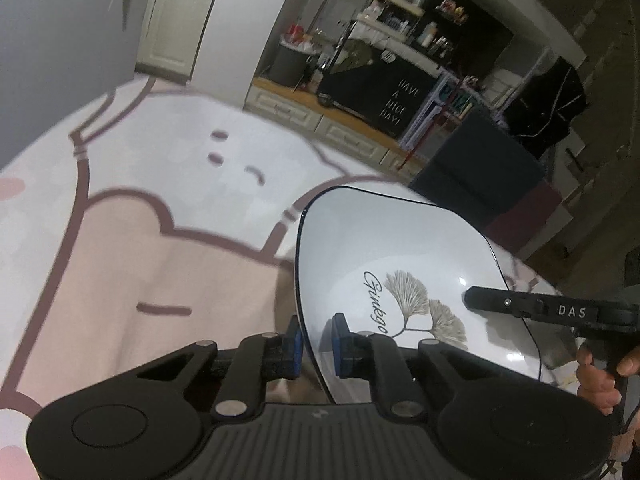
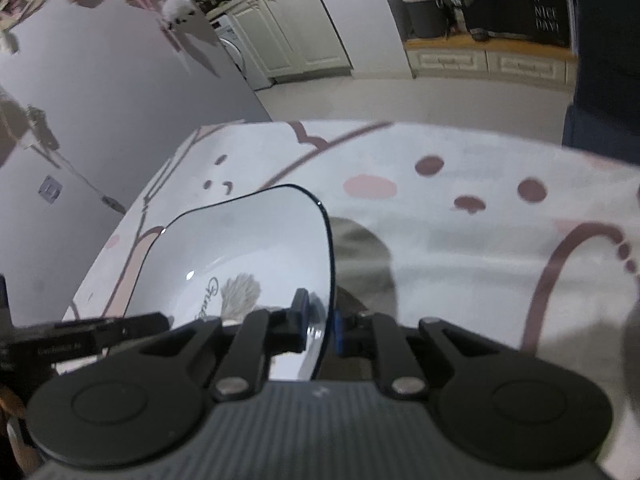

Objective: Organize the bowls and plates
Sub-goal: 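Lift the white plate with both grippers and carry it across the table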

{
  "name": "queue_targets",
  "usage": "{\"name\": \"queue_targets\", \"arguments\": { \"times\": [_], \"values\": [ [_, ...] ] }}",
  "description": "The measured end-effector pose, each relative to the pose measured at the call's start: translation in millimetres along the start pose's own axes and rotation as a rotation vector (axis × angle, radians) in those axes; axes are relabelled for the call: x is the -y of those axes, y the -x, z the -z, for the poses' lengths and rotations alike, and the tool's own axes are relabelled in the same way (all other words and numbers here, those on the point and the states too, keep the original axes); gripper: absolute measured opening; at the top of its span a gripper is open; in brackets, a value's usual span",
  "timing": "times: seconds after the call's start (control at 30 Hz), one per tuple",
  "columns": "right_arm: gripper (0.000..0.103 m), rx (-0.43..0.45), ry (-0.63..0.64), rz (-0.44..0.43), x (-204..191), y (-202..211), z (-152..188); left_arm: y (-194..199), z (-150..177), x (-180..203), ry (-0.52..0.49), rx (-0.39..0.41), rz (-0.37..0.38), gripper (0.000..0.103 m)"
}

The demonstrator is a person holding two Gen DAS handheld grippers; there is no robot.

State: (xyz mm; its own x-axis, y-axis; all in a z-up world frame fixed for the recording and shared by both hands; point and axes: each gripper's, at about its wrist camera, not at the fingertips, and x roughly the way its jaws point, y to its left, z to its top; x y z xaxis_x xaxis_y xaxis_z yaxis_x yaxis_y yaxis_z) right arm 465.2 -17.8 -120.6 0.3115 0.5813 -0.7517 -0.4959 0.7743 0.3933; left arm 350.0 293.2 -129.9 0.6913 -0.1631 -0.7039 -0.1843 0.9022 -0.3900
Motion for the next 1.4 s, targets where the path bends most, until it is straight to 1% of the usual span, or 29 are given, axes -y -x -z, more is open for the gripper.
{"name": "queue_targets", "arguments": {
  "times": [0.17, 0.27, 0.37, 0.47, 0.57, 0.63, 0.7, 0.83, 0.9, 1.0, 1.1, 1.23, 1.33, 1.4],
  "values": [
    [0.015, 0.055, 0.017, -0.004, -12.7, 37.3, -5.5, 43.8, -7.1, 31.4, -0.05, 0.049, 0.023, 0.015],
    [0.015, 0.097, 0.021, -0.006, -22.2, 72.8, -6.8, 79.1, -8.2, 56.8, -0.077, 0.079, 0.034, 0.015],
    [0.014, 0.137, 0.021, -0.008, -31.2, 108.6, -2.9, 112.5, -5.4, 85.2, -0.112, 0.093, 0.036, 0.015],
    [0.014, 0.168, 0.002, 0.0, -37.1, 151.2, 6.1, 145.9, 3.0, 115.0, -0.148, 0.119, 0.054, 0.015],
    [0.014, 0.202, -0.013, 0.011, -40.6, 191.1, 19.7, 173.4, 15.3, 141.3, -0.169, 0.127, 0.078, 0.015],
    [0.014, 0.224, -0.014, 0.026, -40.7, 218.7, 32.9, 187.2, 27.4, 160.3, -0.186, 0.123, 0.099, 0.015],
    [0.015, 0.238, -0.021, 0.045, -37.1, 241.1, 48.0, 192.9, 40.8, 177.7, -0.202, 0.105, 0.123, 0.015],
    [0.015, 0.255, -0.051, 0.107, -26.2, 271.0, 81.5, 186.9, 74.2, 200.0, -0.217, 0.046, 0.18, 0.015],
    [0.015, 0.252, -0.07, 0.133, -16.0, 284.8, 106.6, 174.3, 94.0, 207.1, -0.214, -0.005, 0.206, 0.015],
    [0.015, 0.225, -0.102, 0.173, 0.4, 298.5, 143.2, 152.2, 125.4, 214.5, -0.22, -0.09, 0.234, 0.015],
    [0.015, 0.179, -0.161, 0.202, 22.3, 294.6, 174.2, 126.9, 156.0, 222.6, -0.238, -0.179, 0.249, 0.015],
    [0.015, 0.109, -0.252, 0.23, 52.1, 281.8, 212.9, 97.6, 188.2, 230.3, -0.255, -0.29, 0.257, 0.015],
    [0.016, 0.051, -0.306, 0.249, 71.7, 269.2, 236.8, 79.3, 203.3, 235.2, -0.263, -0.364, 0.246, 0.015],
    [0.017, 0.012, -0.344, 0.255, 82.6, 261.9, 245.3, 66.5, 208.7, 235.3, -0.246, -0.405, 0.237, 0.015]
  ]
}}
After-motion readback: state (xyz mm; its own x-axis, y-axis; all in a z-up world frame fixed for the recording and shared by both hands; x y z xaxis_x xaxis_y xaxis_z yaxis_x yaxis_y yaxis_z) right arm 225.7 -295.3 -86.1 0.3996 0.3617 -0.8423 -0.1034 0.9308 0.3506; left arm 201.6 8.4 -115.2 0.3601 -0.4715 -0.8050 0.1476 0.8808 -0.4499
